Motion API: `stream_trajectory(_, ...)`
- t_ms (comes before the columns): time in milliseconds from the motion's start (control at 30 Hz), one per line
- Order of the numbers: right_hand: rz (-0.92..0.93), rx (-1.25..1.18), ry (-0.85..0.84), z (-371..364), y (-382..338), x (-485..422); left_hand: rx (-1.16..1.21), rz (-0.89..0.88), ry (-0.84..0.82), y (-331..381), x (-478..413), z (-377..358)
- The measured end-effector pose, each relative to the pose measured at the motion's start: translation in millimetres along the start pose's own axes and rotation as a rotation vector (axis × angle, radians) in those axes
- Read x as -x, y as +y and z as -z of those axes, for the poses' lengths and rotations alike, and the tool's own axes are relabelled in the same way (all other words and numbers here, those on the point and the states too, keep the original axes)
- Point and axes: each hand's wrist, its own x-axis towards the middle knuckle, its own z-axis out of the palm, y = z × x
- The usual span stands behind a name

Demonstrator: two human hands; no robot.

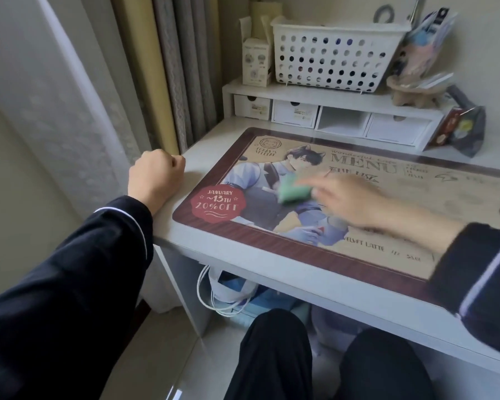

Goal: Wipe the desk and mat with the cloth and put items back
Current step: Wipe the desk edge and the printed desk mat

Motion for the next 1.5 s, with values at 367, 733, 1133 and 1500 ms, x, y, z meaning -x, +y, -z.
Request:
stream_trajectory(367,0.557,-0.096,-0.08,-14.4,-51.2,23.9,-0.037,-0.27,-0.122,76.0,-12.1,-14.5)
stream_trajectory(733,-0.591,0.176,0.185,-15.9,53.6,-82.2,0.013,-0.17,-0.115,104.4,-35.2,-71.8)
stream_trajectory(1133,-0.538,0.285,0.105,-10.2,105.8,-135.4,-0.008,-0.214,-0.069,99.5,-37.1,-78.9)
stream_trajectory(1500,-0.233,0.007,0.123,-25.0,86.7,-172.7,-0.018,-0.205,-0.067,100.9,-34.7,-77.5)
